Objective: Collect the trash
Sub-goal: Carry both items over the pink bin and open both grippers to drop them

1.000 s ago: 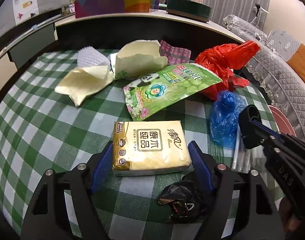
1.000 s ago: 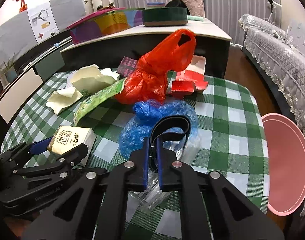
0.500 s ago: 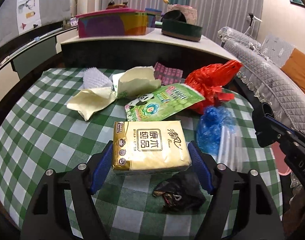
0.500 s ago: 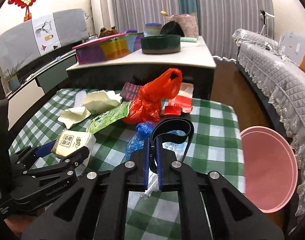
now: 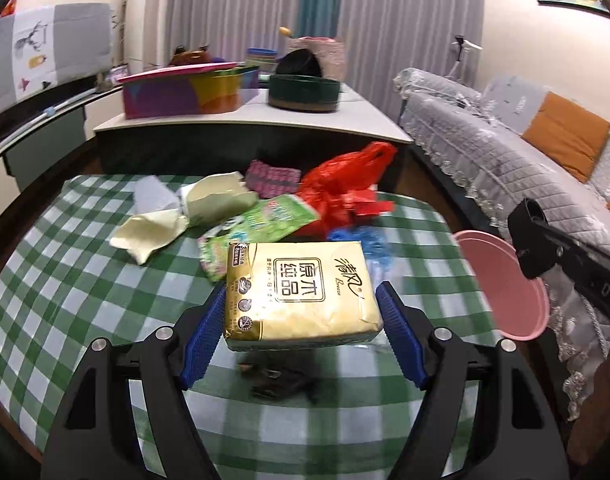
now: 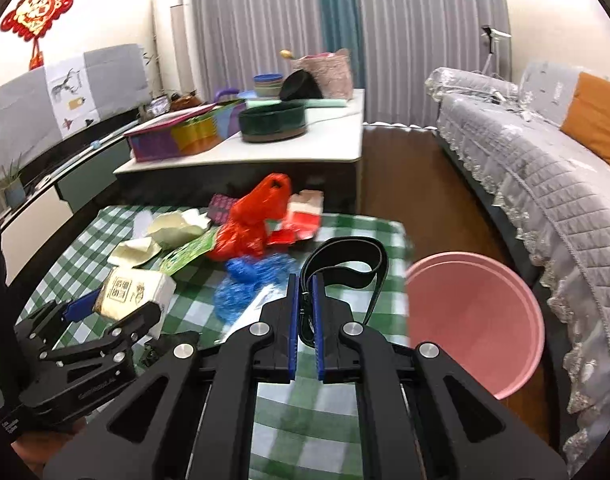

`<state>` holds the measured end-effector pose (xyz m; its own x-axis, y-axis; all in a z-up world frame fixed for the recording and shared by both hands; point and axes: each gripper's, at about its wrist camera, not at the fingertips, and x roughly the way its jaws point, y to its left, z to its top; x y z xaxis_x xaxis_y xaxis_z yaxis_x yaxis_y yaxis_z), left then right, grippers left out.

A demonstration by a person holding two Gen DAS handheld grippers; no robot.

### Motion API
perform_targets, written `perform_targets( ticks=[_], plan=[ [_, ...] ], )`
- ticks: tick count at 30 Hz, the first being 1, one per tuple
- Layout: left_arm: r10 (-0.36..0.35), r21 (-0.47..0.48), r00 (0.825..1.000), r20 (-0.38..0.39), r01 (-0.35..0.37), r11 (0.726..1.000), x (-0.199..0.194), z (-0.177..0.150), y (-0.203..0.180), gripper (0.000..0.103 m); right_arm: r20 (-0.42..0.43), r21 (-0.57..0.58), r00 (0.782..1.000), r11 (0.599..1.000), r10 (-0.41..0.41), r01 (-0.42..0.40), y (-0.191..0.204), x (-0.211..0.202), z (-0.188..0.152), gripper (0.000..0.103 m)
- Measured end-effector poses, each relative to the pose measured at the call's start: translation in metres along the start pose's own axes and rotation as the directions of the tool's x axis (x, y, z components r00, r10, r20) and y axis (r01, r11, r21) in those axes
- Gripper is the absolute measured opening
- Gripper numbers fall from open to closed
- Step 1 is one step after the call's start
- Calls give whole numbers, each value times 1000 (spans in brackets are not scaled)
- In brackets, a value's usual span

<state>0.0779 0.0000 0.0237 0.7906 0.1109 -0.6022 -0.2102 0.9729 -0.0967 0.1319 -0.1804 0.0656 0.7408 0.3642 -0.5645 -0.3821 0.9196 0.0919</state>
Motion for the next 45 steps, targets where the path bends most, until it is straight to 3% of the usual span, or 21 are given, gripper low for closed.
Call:
perform_targets(
  ticks=[5, 17, 23, 34, 45],
  plan=[
    [-61, 35, 998, 16, 60, 998, -7, 10, -28, 72, 14, 49, 999, 998, -40, 39, -34, -22, 16, 7],
    [-196, 98, 980, 45, 191, 977, 3, 30, -95, 72, 32, 21, 992, 993, -120, 119, -115, -44, 48, 7],
    [-251, 140, 967, 50, 242, 960, 25, 42, -132, 72, 26, 98, 988, 984, -150, 147, -160, -35, 43, 7],
    [-313, 189, 949, 22, 304, 934, 73, 43, -186, 72, -5, 120, 980, 973, -197, 197, -200, 1, 35, 7],
    [-341, 226, 940, -25, 338, 914, 110, 48, -216, 72, -76, 180, 984, 969, -159, 170, -227, 27, 25, 7]
  ],
)
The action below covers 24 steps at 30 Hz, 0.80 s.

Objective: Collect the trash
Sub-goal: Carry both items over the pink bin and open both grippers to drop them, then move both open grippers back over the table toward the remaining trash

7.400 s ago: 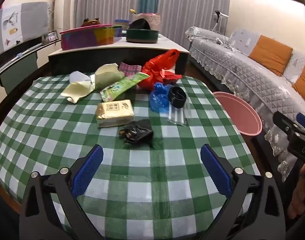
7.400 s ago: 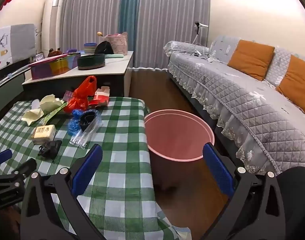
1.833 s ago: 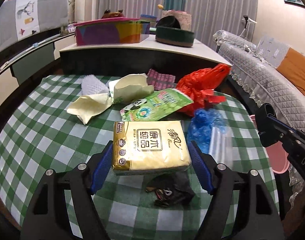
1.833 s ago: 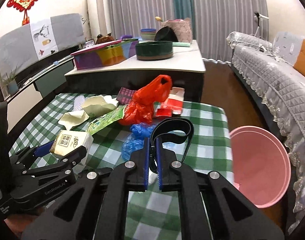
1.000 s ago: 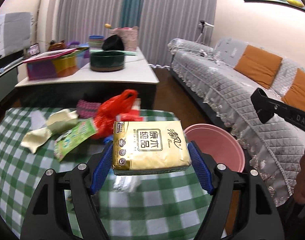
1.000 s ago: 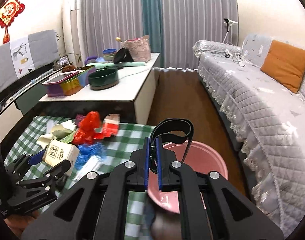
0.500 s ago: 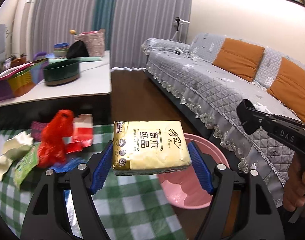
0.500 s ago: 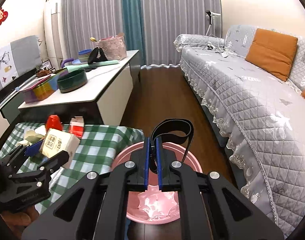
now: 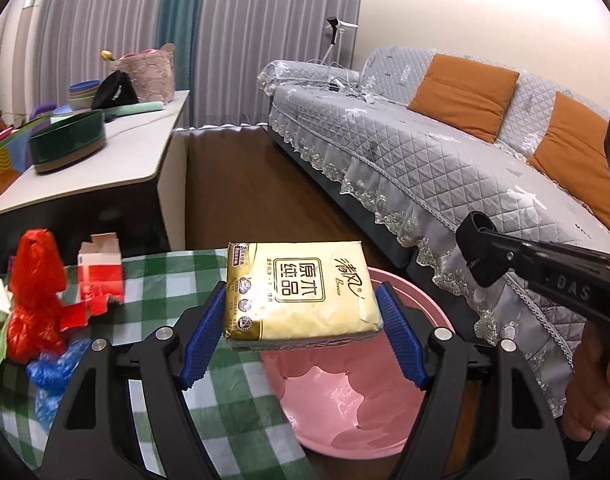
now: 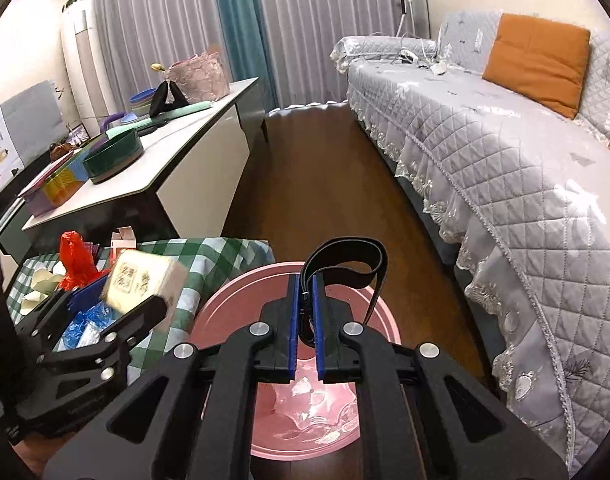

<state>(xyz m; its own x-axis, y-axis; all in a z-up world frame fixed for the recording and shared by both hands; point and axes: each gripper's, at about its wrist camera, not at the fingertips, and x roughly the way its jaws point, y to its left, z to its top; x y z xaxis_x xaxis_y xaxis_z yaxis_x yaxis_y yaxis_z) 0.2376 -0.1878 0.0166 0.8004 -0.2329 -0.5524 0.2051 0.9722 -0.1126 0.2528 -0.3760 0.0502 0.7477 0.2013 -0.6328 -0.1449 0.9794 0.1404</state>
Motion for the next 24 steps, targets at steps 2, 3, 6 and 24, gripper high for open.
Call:
perform_targets(
  ticks=[2, 3, 6, 24],
  plan=[
    [-13, 1, 1000, -10, 13, 1000, 5, 1, -1, 73, 1, -11, 1000, 1000, 0, 0, 1, 1, 0, 9],
    [-21, 3, 1000, -17, 22, 1000, 8, 2, -2, 73, 2, -12, 1000, 1000, -1, 1, 1, 1, 0, 12],
    [-40, 5, 999, -25, 40, 999, 10, 3, -3, 79, 13, 4, 1000, 1000, -22, 22, -1, 0, 1, 33],
    [-30, -33, 1000, -2, 30, 999, -28, -4, 11, 79, 29, 2, 999, 999, -36, 36, 7, -2, 0, 44]
  ],
)
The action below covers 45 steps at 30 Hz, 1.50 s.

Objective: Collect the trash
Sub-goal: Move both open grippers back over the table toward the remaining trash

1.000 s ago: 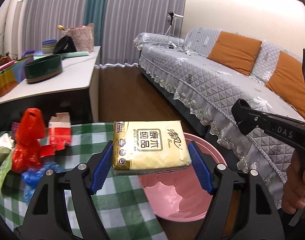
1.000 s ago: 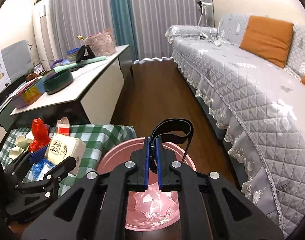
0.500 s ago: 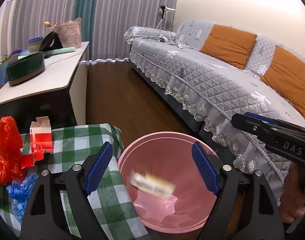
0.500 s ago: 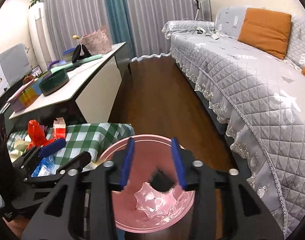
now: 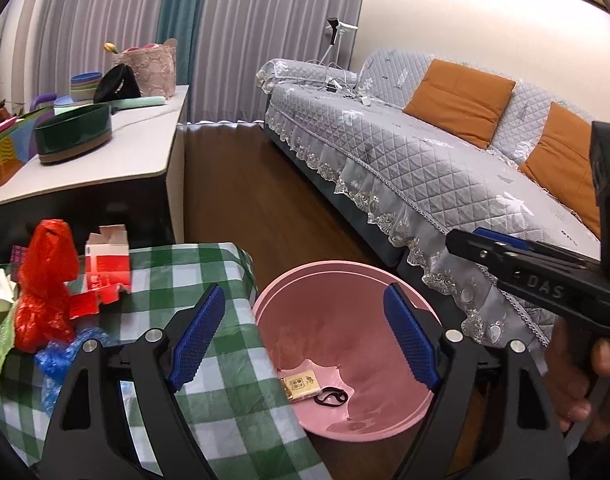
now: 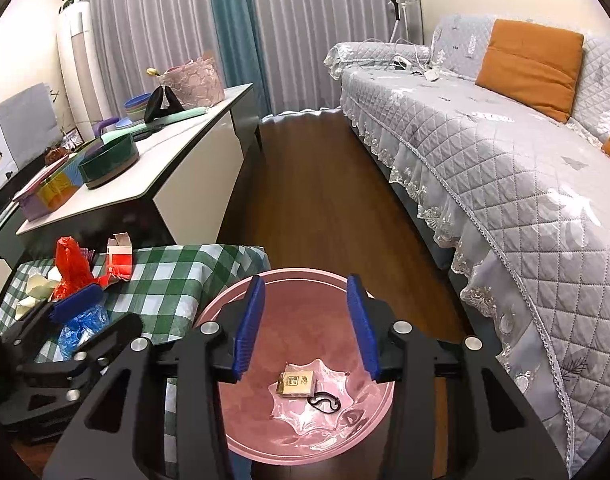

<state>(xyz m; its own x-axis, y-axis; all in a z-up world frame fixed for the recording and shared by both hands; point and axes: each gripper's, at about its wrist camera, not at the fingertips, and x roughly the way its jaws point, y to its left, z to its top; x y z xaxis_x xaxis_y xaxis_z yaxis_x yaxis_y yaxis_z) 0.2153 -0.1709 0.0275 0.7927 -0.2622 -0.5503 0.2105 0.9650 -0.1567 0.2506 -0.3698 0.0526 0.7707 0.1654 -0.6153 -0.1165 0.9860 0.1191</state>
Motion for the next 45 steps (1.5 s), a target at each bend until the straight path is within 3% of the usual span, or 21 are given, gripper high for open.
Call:
perform_targets(
  ticks=[11, 20, 25, 37, 45],
  plan=[
    [37, -15, 999, 34, -36, 999, -53, -9, 30, 78, 73, -52, 997, 998, -18, 22, 34, -25, -9, 43],
    [110, -41, 992, 59, -108, 993, -97, -18, 73, 78, 91, -45, 995, 998, 50, -46, 72, -51, -21, 43],
    [165, -50, 984, 68, -162, 986, -121, -23, 104, 76, 116, -14, 990, 996, 87, -86, 96, -62, -31, 37],
    [278, -64, 958, 61, -275, 959, -172, -24, 196, 74, 3, -50, 969, 968, 246, -245, 177, -41, -58, 29],
    [382, -138, 924, 34, -374, 917, -179, -44, 271, 74, -117, -46, 961, 965, 252, -259, 213, 8, -77, 30]
  ],
)
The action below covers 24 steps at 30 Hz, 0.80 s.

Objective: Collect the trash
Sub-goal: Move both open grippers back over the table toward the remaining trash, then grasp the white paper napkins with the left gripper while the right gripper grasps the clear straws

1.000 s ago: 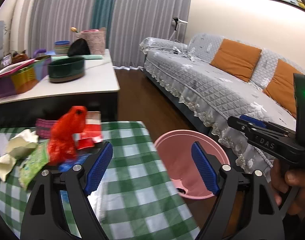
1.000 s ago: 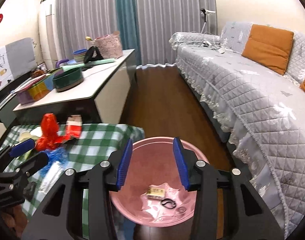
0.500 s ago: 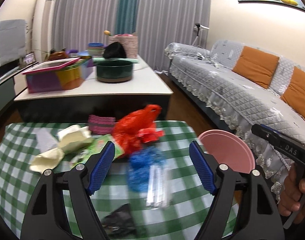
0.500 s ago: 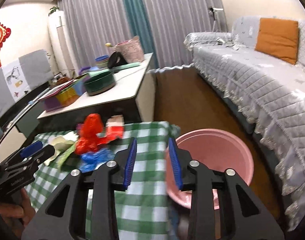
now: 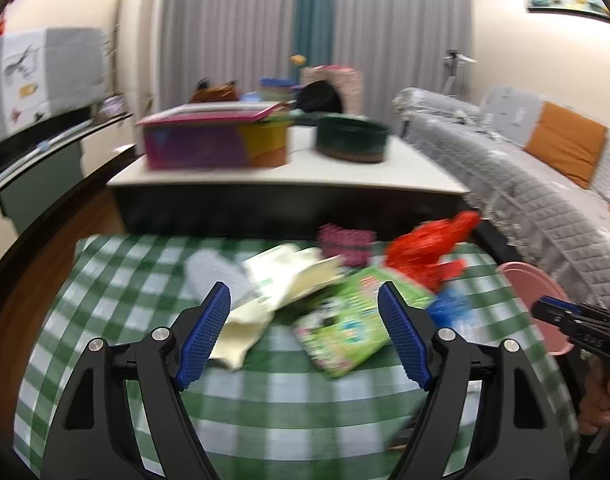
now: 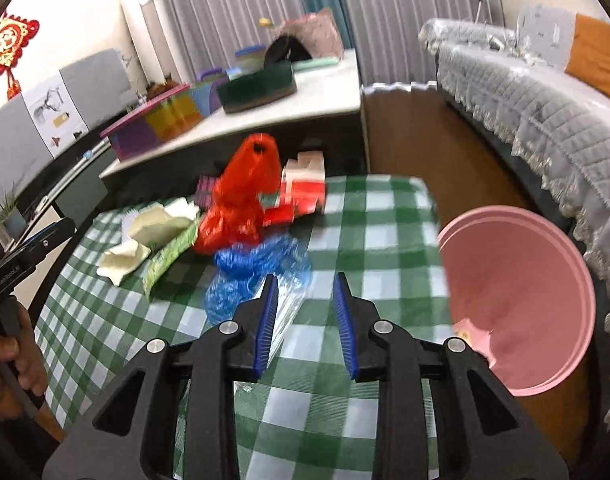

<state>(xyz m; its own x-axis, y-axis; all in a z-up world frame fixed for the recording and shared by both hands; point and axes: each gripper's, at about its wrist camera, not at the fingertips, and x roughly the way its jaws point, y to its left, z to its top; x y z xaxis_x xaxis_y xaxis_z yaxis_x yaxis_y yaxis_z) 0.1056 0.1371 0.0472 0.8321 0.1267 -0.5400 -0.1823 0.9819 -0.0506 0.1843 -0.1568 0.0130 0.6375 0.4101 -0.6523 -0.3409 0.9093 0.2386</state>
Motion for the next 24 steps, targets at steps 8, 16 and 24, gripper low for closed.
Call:
perform_targets(
  ticks=[8, 16, 24],
  plan=[
    [91, -90, 991, -94, -99, 991, 46, -27, 68, 71, -137, -6, 990, 999, 32, -33, 11, 46, -14, 34],
    [93, -134, 981, -168, -116, 984, 82, -31, 80, 71, -178, -29, 984, 999, 33, -39, 13, 62, -17, 31],
    [47, -124, 973, -224, -76, 989, 94, -34, 69, 39, -203, -33, 978, 998, 54, -62, 9, 63, -19, 13]
  ],
)
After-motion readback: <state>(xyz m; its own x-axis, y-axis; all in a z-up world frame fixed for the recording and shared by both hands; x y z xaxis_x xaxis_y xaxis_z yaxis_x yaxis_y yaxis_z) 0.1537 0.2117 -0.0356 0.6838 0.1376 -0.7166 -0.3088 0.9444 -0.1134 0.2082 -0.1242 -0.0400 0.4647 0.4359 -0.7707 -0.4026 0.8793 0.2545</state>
